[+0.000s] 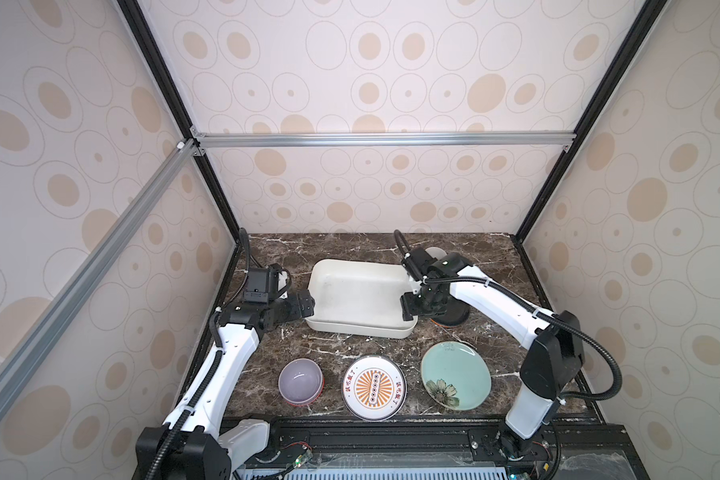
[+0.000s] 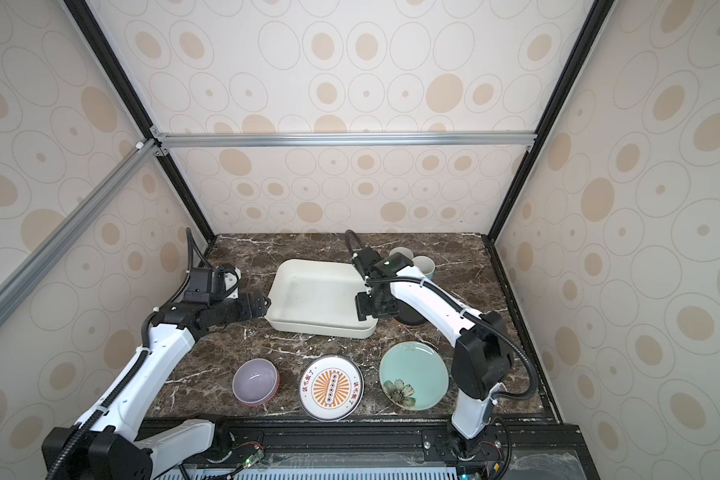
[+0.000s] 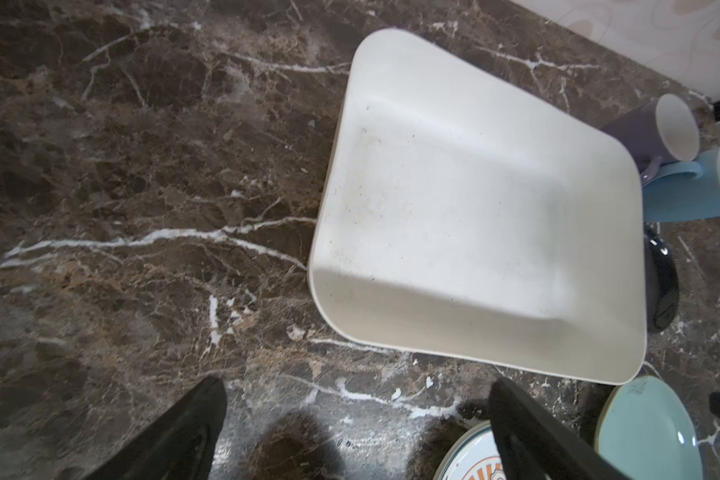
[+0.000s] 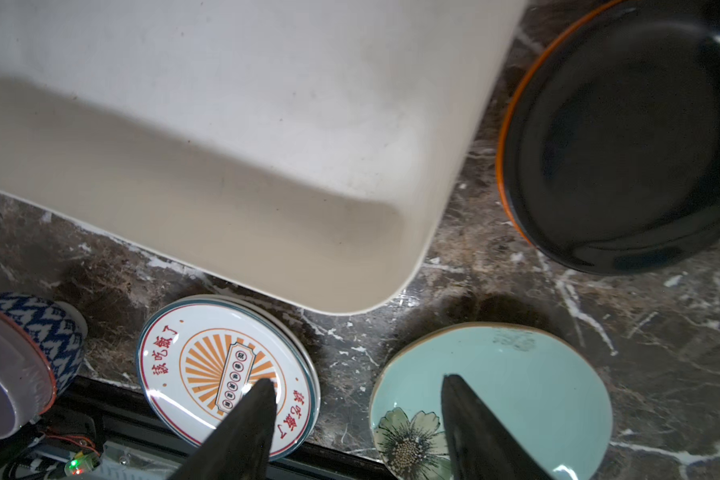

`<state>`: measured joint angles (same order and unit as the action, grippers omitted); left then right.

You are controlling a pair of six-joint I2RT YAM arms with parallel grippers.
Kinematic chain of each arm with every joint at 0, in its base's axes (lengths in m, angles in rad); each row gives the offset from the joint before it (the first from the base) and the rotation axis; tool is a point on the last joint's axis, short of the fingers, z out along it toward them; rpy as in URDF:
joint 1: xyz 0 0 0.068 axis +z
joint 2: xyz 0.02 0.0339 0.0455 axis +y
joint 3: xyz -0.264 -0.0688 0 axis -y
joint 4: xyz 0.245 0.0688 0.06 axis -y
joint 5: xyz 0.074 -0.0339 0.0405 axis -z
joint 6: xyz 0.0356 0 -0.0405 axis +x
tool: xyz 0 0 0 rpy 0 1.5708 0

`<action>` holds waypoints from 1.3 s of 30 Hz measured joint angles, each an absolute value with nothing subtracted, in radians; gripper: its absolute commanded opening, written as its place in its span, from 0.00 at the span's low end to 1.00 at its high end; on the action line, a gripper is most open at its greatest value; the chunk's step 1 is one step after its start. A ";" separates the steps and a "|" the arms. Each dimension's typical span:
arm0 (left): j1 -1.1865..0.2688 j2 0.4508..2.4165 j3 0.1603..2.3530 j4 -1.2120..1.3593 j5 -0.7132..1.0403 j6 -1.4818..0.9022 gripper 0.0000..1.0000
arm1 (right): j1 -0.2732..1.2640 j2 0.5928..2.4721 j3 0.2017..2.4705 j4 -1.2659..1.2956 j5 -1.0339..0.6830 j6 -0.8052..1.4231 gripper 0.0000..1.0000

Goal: Place the mixed dishes into the plastic bin

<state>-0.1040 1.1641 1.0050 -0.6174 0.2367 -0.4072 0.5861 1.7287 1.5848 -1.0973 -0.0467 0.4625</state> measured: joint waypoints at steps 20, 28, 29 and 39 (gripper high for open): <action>-0.450 1.834 1.678 -0.516 0.260 -0.406 0.99 | 0.171 1.515 1.292 -0.992 -0.073 0.458 0.70; -0.513 1.978 1.866 -0.558 0.260 -0.393 0.99 | 0.081 1.562 1.262 -0.899 -0.137 0.455 0.69; -0.519 1.993 1.888 -0.566 0.260 -0.390 0.99 | 0.076 1.571 1.262 -0.889 -0.142 0.455 0.68; -0.541 2.052 1.996 -0.610 0.257 -0.365 0.99 | 0.009 1.612 1.211 -0.785 -0.189 0.455 0.68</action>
